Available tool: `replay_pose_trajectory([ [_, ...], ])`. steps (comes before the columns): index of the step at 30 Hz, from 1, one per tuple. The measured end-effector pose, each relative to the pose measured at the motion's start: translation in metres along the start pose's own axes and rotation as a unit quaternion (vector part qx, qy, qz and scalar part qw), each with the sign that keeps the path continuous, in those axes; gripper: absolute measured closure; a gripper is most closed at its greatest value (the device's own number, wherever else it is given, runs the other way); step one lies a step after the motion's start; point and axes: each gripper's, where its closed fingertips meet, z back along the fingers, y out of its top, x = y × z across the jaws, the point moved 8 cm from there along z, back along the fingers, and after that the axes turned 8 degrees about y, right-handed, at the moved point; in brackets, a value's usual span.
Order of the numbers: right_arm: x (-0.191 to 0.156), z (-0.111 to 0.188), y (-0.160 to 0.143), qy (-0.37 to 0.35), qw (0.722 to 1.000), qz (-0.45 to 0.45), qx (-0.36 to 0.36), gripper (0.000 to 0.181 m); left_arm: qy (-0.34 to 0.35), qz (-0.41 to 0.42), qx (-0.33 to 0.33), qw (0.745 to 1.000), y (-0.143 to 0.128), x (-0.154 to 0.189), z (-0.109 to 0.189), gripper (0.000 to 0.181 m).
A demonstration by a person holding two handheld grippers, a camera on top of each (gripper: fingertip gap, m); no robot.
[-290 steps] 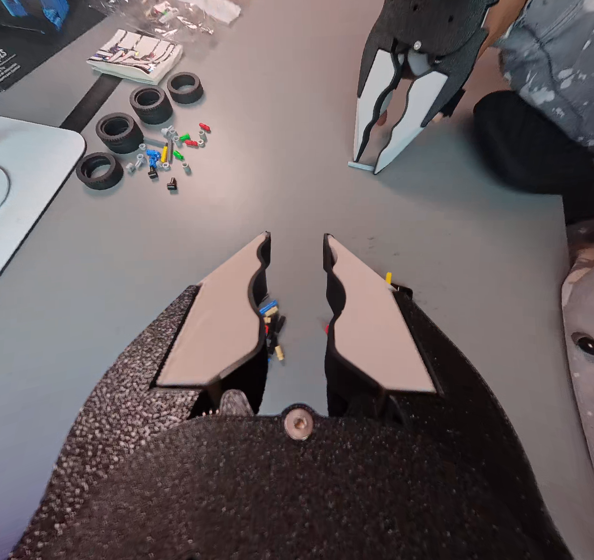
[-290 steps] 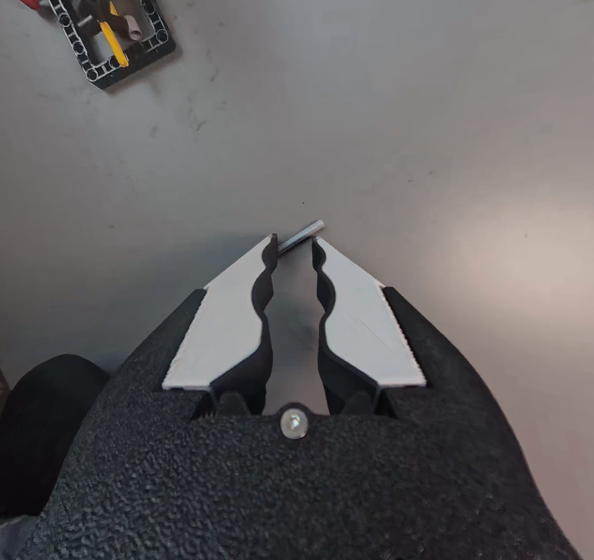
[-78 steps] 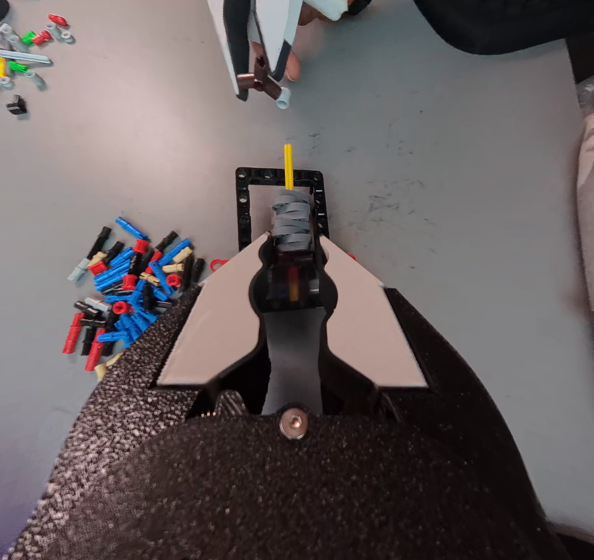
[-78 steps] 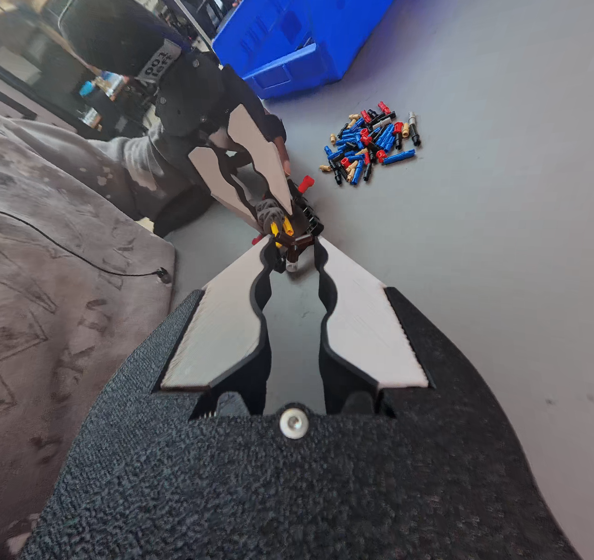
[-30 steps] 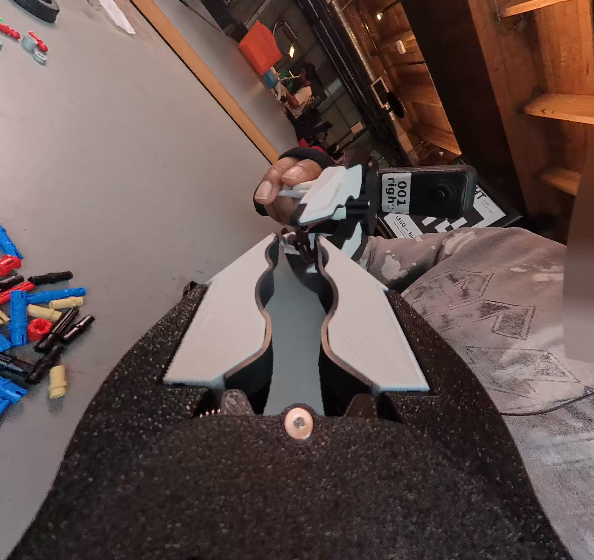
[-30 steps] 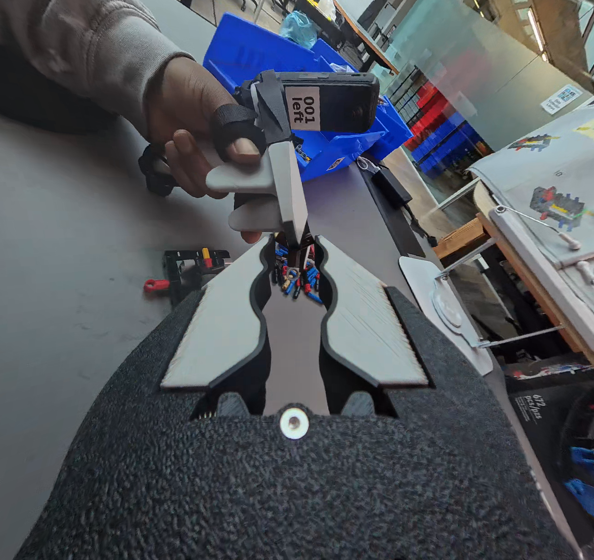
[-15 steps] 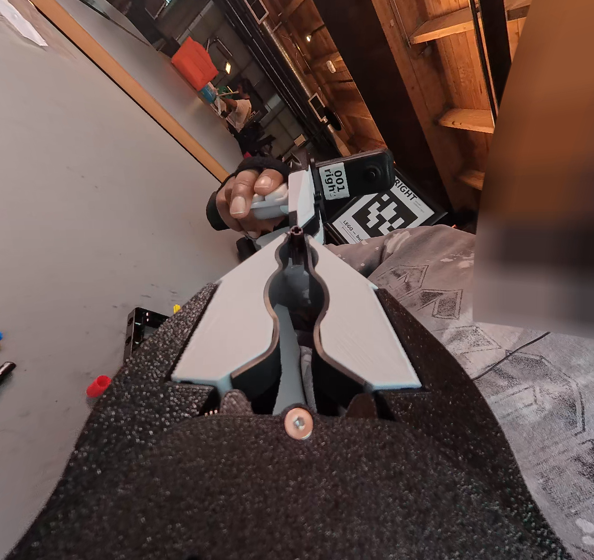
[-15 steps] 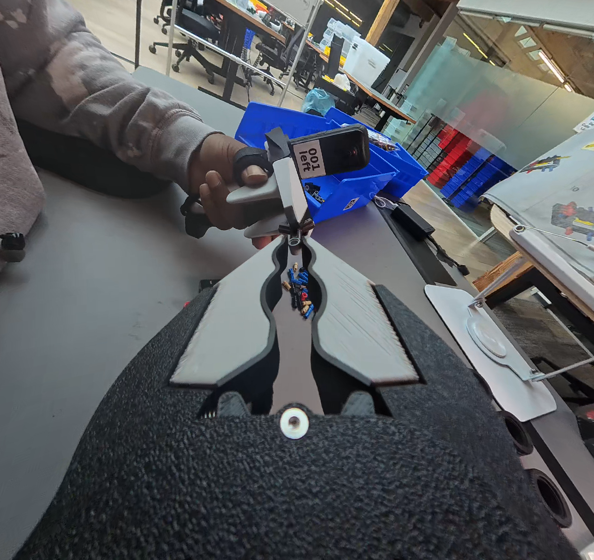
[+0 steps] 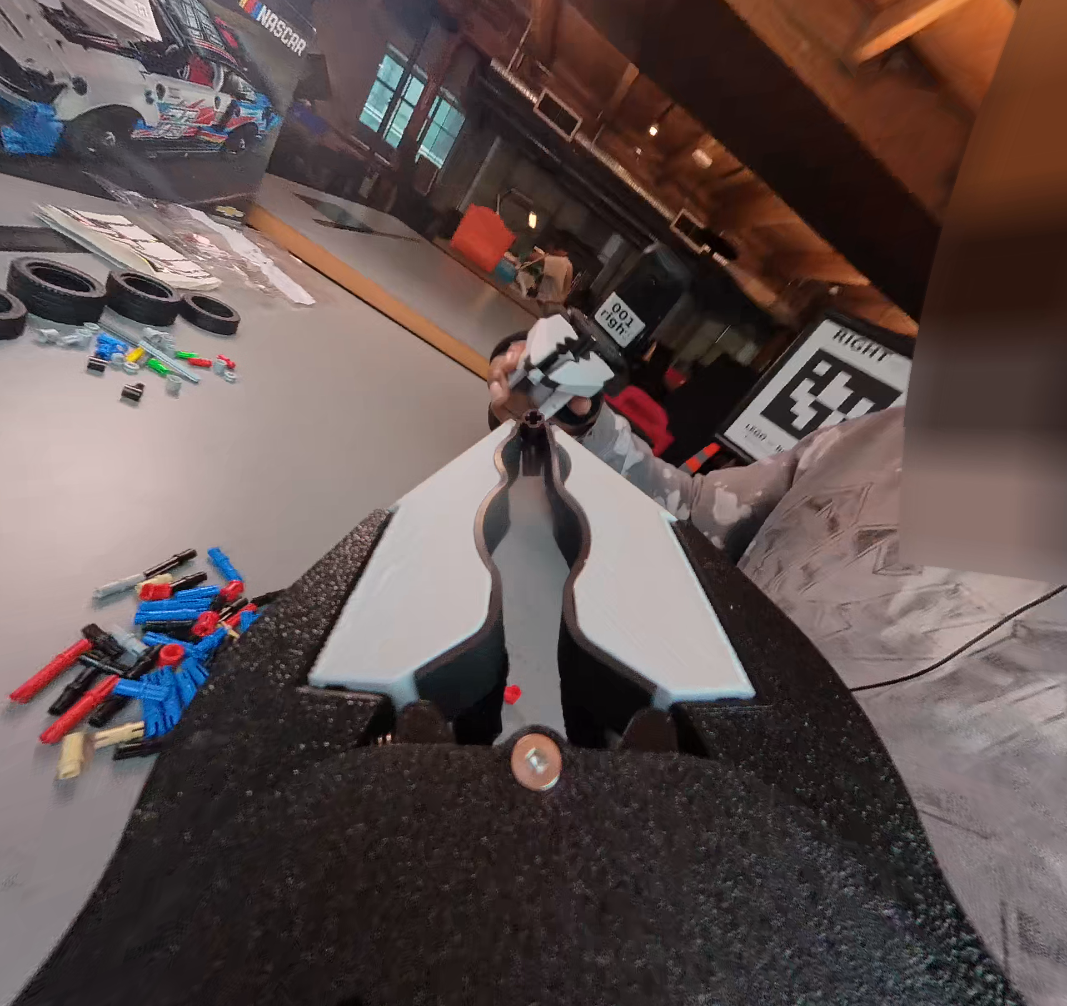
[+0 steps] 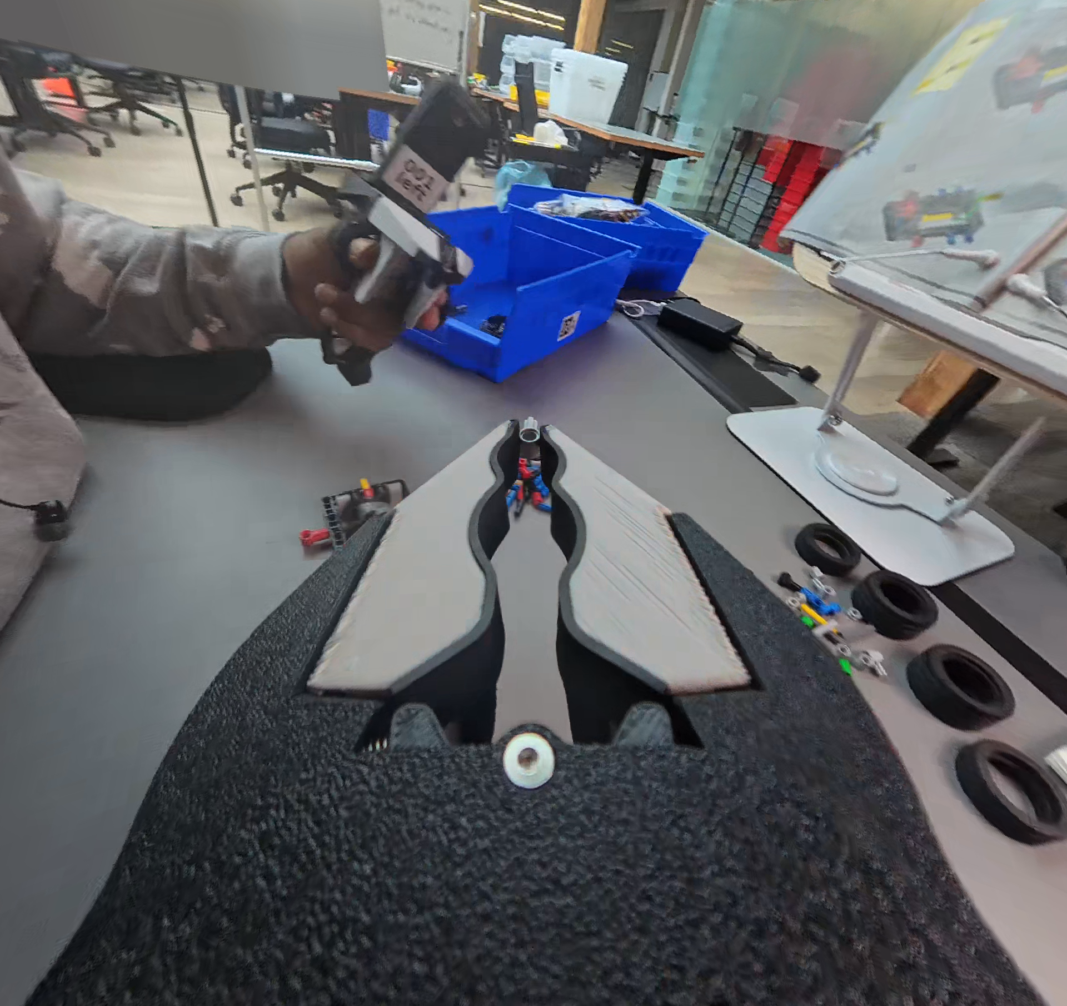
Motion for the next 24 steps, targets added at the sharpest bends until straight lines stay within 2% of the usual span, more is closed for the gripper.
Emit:
replay_pose_trajectory([
  [2,0.02,-0.004,-0.016,-0.046,0.998,-0.023,-0.022,0.175,0.011,-0.03,-0.021,0.999,-0.008,0.006,-0.012,0.175],
  [4,0.042,-0.011,-0.039,-0.098,0.992,-0.033,-0.075,0.175,0.044,-0.061,-0.057,0.996,-0.021,0.005,-0.022,0.174],
  [8,0.086,-0.02,-0.075,-0.182,0.967,-0.03,-0.177,0.175,0.112,-0.115,-0.083,0.984,-0.031,-0.007,-0.026,0.174],
  [12,0.124,-0.034,-0.099,-0.2,0.941,-0.026,-0.271,0.174,0.172,-0.179,-0.093,0.964,-0.031,-0.016,-0.021,0.174],
  [17,0.15,-0.042,-0.12,-0.238,0.898,-0.006,-0.371,0.17,0.185,-0.191,-0.07,0.962,-0.029,-0.016,-0.019,0.173],
  [19,0.15,-0.041,-0.116,-0.246,0.902,-0.005,-0.355,0.16,0.182,-0.201,-0.062,0.961,-0.028,-0.015,-0.019,0.173],
  [21,0.144,-0.039,-0.097,-0.244,0.926,-0.013,-0.288,0.159,0.171,-0.21,-0.054,0.961,-0.028,-0.013,-0.019,0.173],
  [23,0.127,-0.04,-0.071,-0.196,0.957,-0.034,-0.21,0.159,0.161,-0.224,-0.048,0.96,-0.028,-0.009,-0.02,0.173],
  [24,0.112,-0.044,-0.056,-0.142,0.974,-0.05,-0.171,0.16,0.157,-0.235,-0.044,0.958,-0.028,-0.007,-0.02,0.174],
])
